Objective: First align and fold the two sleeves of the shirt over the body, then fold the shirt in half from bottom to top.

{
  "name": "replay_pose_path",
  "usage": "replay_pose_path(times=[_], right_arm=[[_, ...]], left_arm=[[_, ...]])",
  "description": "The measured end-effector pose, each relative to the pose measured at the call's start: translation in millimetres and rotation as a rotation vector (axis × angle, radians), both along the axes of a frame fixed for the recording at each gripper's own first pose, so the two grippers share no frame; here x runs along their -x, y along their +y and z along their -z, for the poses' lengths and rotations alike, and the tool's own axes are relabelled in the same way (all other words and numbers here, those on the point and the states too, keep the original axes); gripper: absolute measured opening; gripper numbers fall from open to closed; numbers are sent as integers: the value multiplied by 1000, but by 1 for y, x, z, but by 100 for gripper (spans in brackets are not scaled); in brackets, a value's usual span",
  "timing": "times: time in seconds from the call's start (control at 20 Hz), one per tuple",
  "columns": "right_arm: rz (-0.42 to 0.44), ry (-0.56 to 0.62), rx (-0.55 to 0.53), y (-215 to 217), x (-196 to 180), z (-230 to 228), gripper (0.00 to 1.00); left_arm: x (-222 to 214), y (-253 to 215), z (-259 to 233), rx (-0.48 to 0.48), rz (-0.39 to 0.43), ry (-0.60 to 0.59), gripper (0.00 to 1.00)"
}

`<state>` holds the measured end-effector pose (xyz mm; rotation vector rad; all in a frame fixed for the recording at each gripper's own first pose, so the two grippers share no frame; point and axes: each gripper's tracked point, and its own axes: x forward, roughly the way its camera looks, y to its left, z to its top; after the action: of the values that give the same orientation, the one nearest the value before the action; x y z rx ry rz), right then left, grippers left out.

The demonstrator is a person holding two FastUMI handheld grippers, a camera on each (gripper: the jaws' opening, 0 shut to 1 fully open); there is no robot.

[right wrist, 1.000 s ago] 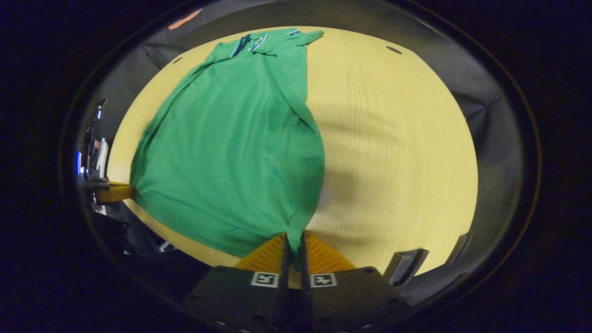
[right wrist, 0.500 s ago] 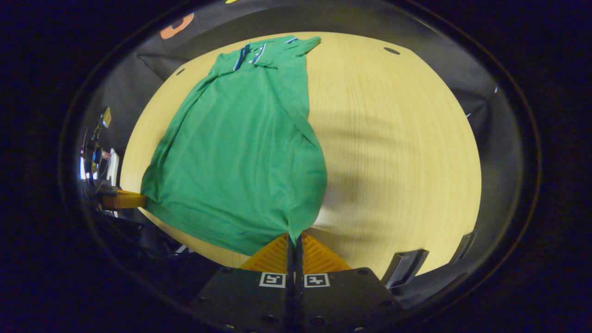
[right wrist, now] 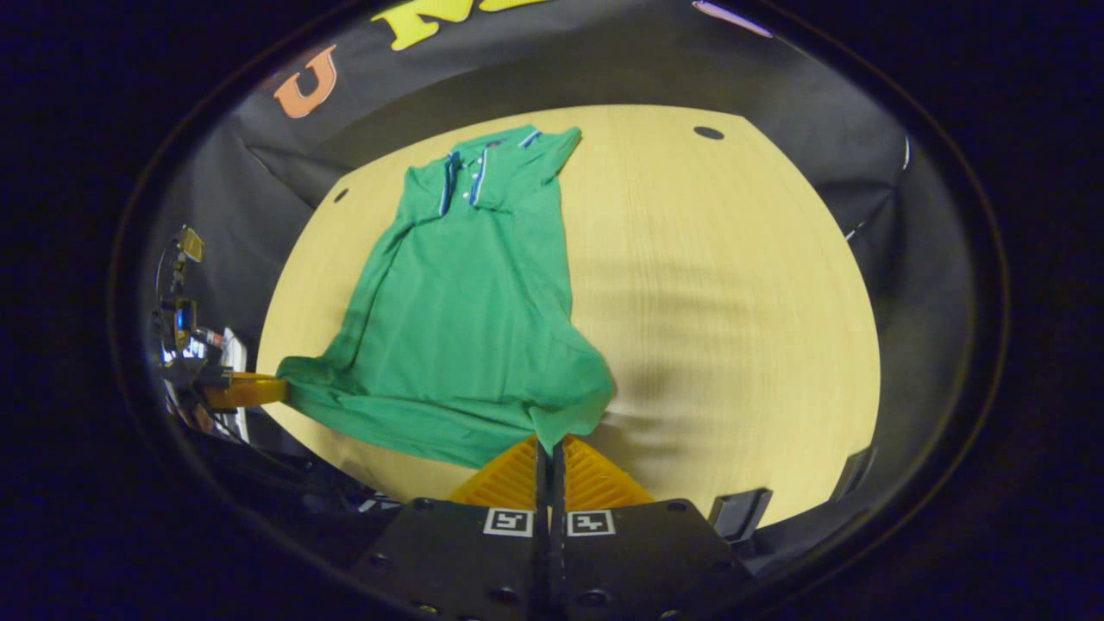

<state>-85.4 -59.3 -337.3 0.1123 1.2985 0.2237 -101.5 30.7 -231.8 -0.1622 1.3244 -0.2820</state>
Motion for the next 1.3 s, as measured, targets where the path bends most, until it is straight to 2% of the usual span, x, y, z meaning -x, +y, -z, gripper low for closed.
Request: replay_pose_path(times=[0.15,0.35,0.5,0.7,0.9,1.1,1.3], right_arm=[[31,-69,-23,2,-22,-19,0],[49,-149,-41,4,-53,-41,0],[65,-197,-62,11,-78,-57,0],[75,-258,-69,15,-112,-76,0],[65,-309,-69,21,-145,-87,0],[54,-354,-65,28,-183,-96,2],[34,-390,-55,34,-224,-101,0]], left_arm=[[-24,4,-9,-25,2,-88,6],[-58,10,-34,-12,-43,-199,6],[-86,17,-44,-49,-40,-265,6],[-127,17,-60,-26,-81,-340,6],[-166,23,-70,-49,-109,-406,5],[-201,17,-76,-59,-100,-466,6],[-235,10,-73,-64,-99,-506,6]])
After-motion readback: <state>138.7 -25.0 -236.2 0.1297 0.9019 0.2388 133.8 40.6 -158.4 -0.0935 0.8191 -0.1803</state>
